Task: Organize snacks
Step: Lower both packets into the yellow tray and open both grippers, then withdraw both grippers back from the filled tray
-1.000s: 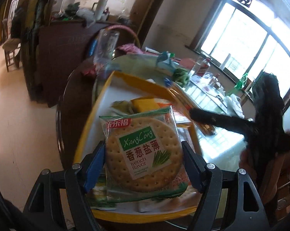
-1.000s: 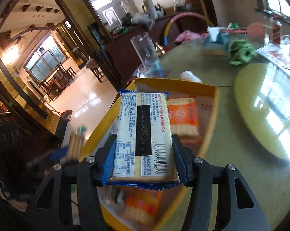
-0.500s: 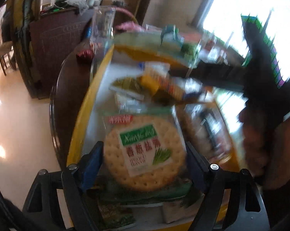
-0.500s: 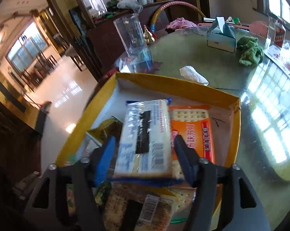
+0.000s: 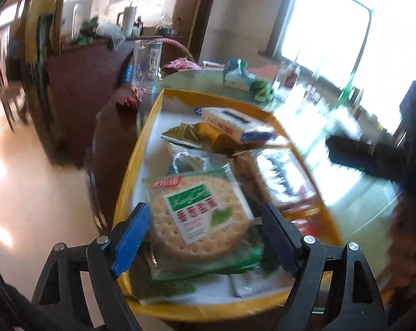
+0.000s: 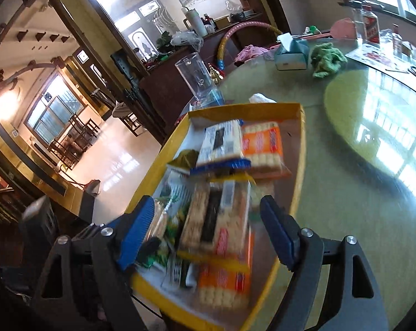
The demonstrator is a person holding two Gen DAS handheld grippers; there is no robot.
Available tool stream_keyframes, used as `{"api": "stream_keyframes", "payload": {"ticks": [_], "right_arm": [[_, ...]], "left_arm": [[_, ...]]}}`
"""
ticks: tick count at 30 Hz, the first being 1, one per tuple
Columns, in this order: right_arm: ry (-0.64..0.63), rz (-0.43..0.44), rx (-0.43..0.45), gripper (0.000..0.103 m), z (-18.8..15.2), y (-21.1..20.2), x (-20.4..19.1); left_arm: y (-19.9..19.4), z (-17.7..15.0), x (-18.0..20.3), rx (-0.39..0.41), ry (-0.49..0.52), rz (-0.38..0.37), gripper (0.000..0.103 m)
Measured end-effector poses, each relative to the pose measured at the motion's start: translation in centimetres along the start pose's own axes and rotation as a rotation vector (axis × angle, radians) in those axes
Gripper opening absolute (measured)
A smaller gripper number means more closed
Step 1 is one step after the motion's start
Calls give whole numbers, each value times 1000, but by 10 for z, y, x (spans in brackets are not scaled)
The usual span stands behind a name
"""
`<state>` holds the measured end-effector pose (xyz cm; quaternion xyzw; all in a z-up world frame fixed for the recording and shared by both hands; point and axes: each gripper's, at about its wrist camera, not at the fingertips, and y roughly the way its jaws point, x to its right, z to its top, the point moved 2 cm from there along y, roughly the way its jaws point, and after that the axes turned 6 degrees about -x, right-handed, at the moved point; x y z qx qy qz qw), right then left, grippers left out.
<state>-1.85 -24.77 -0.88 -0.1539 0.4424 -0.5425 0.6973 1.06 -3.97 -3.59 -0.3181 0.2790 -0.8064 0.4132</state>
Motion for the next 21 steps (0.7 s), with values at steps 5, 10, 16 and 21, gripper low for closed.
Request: {"api": "stream_keyframes", "payload": {"ticks": [5,10,16,21], "right_arm": [[19,34,17,79,-18,-11,4],[14,69,10,79,-34,-13,-3],[-60,22,26,83,-52,-20,-24],[-97,-46,76,87,-68,-35,-36]], "left_arm": [[-22,-1,-16,85,-157,4,83],[-47,-4,21,164,-20,161,83],[-58,-9,45,161,24,247,83],[-62,-14,52,178,39,296,83]]}}
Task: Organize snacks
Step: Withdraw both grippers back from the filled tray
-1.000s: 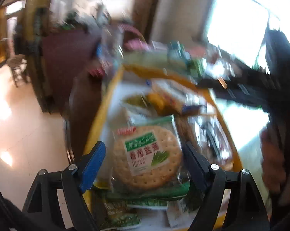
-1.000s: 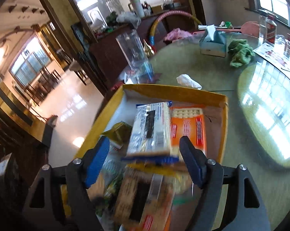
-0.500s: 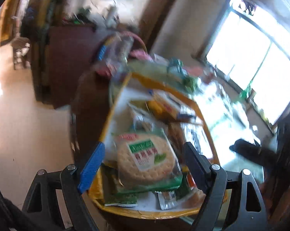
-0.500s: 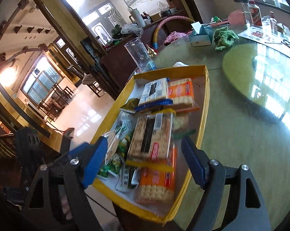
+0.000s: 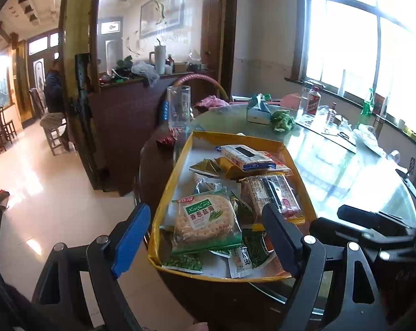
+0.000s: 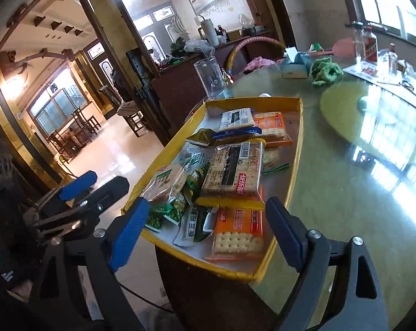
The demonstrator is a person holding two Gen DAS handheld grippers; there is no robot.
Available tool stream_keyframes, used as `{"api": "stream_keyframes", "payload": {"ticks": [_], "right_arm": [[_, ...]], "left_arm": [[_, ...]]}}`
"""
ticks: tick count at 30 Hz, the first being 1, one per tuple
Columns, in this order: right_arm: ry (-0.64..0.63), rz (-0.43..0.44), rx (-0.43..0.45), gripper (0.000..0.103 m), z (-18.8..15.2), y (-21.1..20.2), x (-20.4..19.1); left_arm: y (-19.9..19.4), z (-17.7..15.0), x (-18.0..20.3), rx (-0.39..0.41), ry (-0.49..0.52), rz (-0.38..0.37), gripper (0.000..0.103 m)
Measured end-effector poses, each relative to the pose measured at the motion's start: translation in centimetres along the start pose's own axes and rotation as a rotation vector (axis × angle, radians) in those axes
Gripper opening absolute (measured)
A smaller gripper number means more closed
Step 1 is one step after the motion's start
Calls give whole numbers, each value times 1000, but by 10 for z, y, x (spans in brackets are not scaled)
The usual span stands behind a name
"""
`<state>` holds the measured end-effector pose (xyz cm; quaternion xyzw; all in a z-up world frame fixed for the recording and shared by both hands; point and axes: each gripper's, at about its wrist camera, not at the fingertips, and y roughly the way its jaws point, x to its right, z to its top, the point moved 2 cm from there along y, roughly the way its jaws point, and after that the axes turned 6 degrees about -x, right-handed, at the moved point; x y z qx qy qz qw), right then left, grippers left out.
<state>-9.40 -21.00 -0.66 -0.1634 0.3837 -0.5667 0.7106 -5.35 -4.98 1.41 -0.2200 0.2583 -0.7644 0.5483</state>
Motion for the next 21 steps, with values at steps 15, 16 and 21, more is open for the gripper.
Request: {"api": "stream_keyframes", "payload": {"ticks": [15,16,21], "right_arm": [[42,-99,32,87,-9,-13,4],[37,-98,29,87,-10,-12,3],[30,-105,6,87,-12,-4,-1]], "left_arm": [[-2,-3,4,16,3,38,83],[-2,-3,3,15,2,40,83],[-2,-5,0,26,6,65,83]]}}
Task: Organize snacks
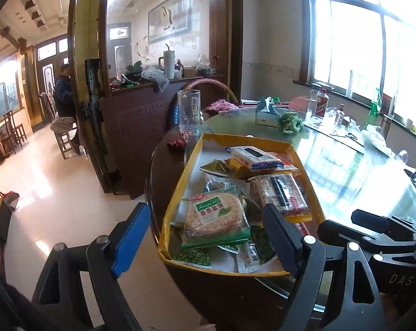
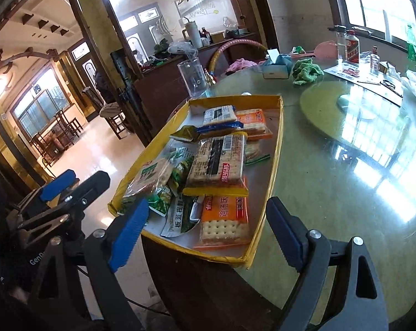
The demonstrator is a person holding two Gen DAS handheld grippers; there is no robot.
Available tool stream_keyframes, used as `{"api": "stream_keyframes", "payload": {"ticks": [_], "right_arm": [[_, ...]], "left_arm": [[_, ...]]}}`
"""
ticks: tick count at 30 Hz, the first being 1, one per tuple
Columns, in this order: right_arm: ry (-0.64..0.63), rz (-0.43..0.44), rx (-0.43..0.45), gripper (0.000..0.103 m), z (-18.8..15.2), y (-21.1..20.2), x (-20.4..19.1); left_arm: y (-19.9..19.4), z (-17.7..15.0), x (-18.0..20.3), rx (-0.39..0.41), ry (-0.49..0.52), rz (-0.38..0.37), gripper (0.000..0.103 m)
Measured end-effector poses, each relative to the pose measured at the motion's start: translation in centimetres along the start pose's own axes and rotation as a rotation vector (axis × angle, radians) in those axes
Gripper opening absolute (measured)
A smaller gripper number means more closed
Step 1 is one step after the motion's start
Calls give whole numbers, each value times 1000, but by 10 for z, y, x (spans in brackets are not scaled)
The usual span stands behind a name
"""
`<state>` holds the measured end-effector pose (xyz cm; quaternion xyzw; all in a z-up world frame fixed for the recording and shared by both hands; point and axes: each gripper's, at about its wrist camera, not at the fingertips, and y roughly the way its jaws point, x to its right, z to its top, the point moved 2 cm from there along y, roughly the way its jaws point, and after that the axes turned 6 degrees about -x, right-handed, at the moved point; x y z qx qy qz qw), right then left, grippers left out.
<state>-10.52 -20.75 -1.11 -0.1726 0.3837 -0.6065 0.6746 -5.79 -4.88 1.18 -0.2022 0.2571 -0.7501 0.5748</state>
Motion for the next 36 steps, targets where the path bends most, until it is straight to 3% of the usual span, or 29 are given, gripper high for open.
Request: {"api": "stream_keyframes", "payload": {"ticks": [8,20,36], "right_arm": [[-3,-38,-2,87,-2,5,0],[3,-48,-27,87,-3,17,1],[-1,-50,-36,87,-1,21,1]], "left_arm": [[5,-4,-5,0,-22,6,83],[13,-10,-1,-50,34,-3,83],[20,-11,-4,-62,34,7,83]]}}
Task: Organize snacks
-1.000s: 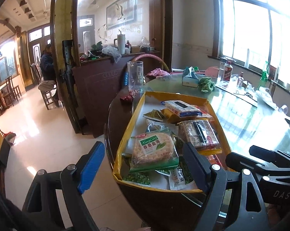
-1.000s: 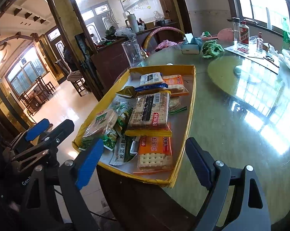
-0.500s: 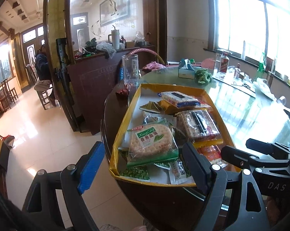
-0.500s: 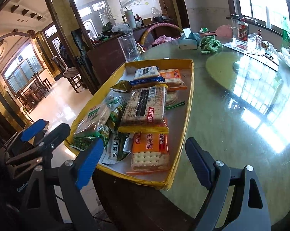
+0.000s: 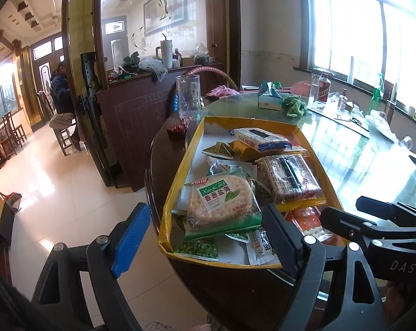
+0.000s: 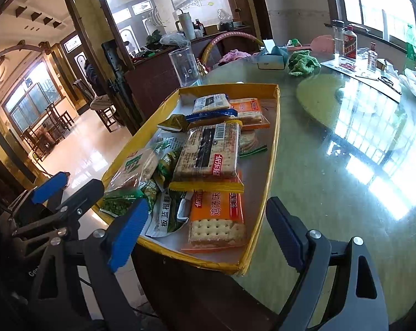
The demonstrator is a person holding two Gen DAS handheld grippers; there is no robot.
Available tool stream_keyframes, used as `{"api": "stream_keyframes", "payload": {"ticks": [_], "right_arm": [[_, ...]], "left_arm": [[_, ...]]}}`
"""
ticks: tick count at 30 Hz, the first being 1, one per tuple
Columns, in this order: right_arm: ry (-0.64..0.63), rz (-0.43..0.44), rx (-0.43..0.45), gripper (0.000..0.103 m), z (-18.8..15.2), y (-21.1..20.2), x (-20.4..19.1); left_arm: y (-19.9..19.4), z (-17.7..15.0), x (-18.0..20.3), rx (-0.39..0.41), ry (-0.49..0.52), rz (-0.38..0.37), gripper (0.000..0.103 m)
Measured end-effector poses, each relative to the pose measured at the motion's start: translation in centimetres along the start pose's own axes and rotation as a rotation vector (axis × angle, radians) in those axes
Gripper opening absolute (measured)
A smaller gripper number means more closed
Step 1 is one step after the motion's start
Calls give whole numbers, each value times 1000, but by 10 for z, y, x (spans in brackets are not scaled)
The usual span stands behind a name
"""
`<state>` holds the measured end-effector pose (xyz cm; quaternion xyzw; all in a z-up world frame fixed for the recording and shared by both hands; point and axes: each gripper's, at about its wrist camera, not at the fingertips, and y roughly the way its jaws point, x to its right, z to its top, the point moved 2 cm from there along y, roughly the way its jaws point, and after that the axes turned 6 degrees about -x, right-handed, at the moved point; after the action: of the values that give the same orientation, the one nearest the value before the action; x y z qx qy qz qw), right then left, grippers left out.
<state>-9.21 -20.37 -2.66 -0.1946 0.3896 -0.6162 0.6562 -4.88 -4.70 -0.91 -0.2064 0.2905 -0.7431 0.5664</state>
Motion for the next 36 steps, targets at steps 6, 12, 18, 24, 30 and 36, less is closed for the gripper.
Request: {"api": "stream_keyframes", "payload": {"ticks": [6,12,18,24,30,36], "right_arm": [[-1,-6,6,87,-1,-1,-1],[-2,-8,9,87,1,-2,-1],[2,-10,10,87,1,-2,1],[0,-12,9,87,1,-2,1],[1,-10,7,87,2,-1,1],[-2,-11,3,87,2,0,0]], "left_arm": [[-1,0,1,5,9,4,83],[0,2,3,6,12,4,83],[2,2,3,-1,15,17,83],[2,3,2,-1,13,23,83],[4,4,2,-1,11,21,83],[6,3,1,-6,14,25,83]]}}
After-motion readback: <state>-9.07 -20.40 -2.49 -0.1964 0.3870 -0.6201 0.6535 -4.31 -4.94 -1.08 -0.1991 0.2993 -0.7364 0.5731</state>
